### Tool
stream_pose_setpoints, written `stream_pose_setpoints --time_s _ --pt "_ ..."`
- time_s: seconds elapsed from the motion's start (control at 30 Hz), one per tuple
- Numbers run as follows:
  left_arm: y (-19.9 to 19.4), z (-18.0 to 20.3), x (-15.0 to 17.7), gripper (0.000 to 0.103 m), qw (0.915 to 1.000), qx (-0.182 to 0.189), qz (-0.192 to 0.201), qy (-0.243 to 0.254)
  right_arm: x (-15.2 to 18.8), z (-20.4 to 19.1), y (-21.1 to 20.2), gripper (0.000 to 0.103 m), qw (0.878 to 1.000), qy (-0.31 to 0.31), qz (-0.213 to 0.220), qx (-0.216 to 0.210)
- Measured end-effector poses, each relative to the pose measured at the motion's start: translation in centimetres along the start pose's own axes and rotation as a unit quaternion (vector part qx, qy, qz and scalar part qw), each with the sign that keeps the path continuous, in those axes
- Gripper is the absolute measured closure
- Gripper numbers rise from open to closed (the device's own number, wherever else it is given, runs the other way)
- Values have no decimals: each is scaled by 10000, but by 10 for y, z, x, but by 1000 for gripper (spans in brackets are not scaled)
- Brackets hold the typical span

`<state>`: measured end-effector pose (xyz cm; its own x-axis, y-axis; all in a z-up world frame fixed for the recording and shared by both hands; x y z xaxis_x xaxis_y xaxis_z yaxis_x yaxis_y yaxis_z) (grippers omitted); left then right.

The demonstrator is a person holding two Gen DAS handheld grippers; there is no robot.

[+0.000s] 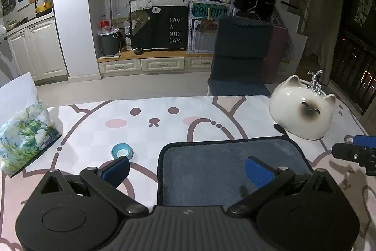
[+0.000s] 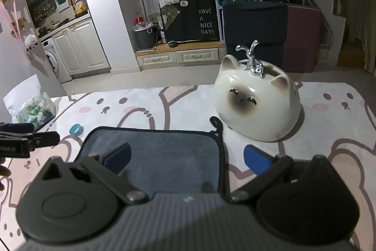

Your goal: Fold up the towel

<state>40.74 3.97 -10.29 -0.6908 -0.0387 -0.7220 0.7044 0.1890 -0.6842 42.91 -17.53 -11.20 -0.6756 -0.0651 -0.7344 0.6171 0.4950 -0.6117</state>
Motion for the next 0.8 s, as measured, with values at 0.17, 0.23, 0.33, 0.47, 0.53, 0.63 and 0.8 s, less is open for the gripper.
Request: stream_pose_setpoints --time_s 0.17,0.23,0.33,0.47,0.53,0.63,0.8 --pt "-19 1 2 0 10000 -22 2 36 2 -11 -20 0 10000 -42 60 -7" --pt "-28 0 3 0 10000 -14 8 52 4 -15 -26 0 9999 -70 84 -11" --pt "-42 0 4 0 10000 -40 36 65 6 -21 -37 0 9999 -89 96 -24" --pt "-61 -1 4 0 10000 -24 65 20 9 -29 -52 0 9999 -74 126 -33" --pt "-69 0 5 0 10000 -23 87 27 11 -32 -59 0 9999 -74 138 -35" --pt "-83 0 9 0 9999 -36 140 77 15 -35 -69 0 9998 -59 163 -37" --pt "-101 -5 16 0 9998 -116 155 -11 23 -41 -86 0 9997 -93 210 -9"
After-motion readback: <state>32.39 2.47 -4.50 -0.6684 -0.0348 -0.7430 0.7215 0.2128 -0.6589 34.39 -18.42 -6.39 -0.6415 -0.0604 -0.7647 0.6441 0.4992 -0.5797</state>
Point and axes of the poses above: each gripper's, at about its wrist camera, not at the fingertips, and y roughly the way its jaws point, z to its right, x to its underside, the point moved 8 cm from there along y, roughly the way its jaws point, and after that the axes turned 12 degrees about -x, right-handed, at the moved point
